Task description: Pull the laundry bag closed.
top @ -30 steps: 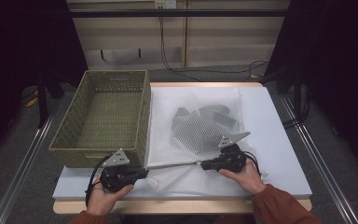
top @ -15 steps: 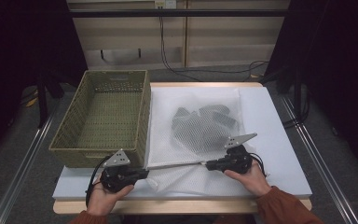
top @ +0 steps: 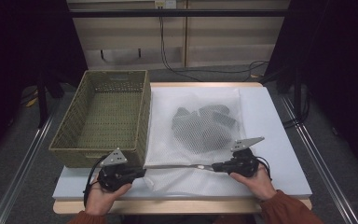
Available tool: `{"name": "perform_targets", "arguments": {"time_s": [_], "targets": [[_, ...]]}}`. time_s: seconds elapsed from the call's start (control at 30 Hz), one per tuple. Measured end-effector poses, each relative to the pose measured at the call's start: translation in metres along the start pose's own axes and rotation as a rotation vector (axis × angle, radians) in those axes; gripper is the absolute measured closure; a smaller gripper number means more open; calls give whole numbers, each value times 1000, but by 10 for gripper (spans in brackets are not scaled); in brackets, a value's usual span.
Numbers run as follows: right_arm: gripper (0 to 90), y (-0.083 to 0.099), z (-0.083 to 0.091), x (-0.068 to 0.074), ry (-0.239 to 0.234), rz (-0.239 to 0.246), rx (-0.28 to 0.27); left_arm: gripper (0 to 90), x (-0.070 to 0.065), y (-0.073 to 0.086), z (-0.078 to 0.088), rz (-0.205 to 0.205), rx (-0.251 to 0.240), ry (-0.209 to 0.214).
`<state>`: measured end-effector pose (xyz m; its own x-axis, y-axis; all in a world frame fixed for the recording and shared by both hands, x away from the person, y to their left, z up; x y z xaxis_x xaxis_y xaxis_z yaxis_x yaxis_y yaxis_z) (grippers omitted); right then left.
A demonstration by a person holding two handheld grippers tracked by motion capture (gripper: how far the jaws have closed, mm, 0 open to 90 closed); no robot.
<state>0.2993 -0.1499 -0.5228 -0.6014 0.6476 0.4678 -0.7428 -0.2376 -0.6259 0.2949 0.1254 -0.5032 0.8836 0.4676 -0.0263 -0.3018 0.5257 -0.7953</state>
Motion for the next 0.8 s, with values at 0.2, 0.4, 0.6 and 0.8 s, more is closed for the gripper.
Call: {"name": "perform_targets", "arguments": {"time_s": [0.2, 0.4, 0.6, 0.8], "targets": [[900, -5, 5, 0, -16, -1, -28, 883, -4, -1, -5, -17, 15, 12], [851, -4, -16, 4, -15, 25, 21, 883, -6, -2, -5, -13, 9, 23], [753, -9, -39, -1, 13, 42, 61, 883, -10, -3, -6, -25, 9, 39], [685, -11, -53, 0, 42, 36, 89, 883, -12, -3, -7, -32, 15, 45]]}}
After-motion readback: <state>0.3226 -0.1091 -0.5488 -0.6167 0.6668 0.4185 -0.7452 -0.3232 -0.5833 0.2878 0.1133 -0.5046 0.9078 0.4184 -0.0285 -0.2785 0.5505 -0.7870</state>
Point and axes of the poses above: each handheld gripper's, and its own axes: z roughly backward along the jaws, y roughly out of its underside, x roughly to its left, the point moved 10 cm from there along -z, roughly forward along the jaws, and after that the axes turned 14 degrees about -z, right-handed, at the moved point
